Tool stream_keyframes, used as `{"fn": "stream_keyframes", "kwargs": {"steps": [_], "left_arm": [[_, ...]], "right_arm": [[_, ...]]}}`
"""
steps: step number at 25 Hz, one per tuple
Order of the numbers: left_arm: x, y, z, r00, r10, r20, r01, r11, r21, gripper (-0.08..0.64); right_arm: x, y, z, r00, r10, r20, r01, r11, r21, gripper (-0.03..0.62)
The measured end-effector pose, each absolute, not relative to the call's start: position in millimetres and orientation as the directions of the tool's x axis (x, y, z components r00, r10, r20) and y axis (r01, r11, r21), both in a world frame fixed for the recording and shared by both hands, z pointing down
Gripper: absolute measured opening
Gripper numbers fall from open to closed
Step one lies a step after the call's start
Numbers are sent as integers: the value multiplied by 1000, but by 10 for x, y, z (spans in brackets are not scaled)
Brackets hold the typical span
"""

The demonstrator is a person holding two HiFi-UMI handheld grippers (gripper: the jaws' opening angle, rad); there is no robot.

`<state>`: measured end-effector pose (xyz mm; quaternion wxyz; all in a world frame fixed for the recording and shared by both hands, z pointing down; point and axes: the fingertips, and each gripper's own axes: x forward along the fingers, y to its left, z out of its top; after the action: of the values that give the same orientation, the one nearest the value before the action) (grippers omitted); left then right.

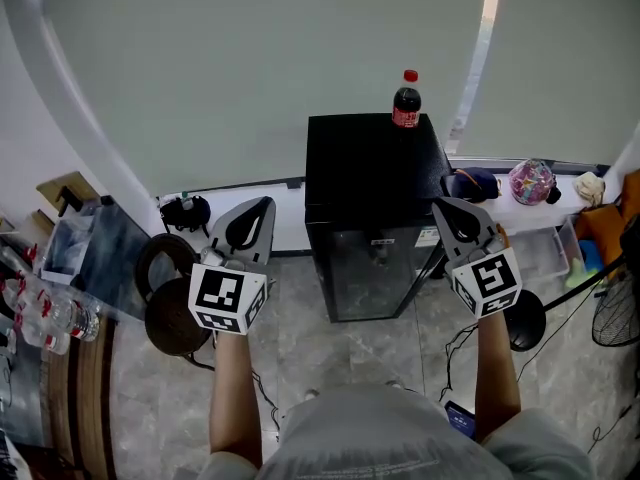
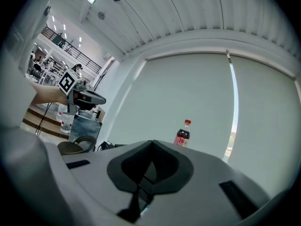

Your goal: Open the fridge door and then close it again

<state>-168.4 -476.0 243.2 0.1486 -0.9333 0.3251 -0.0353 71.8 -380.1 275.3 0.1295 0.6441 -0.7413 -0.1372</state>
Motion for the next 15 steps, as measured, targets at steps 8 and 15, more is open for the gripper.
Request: {"fn": "stream_keyframes", "kwargs": {"steps": [8,15], "left_arm": [[-1654,-4661,2405,799,-600,-27,-577,-754,-312,11],[-1689,-4642,2476,796,-605,-11,-579,-756,-306,11]], "right_arm": [[632,-3793,2686,-155,-988,13,-912,148,382,-3],[600,-3799,2765,-169,-985,31,-912,169,375,-3]]}}
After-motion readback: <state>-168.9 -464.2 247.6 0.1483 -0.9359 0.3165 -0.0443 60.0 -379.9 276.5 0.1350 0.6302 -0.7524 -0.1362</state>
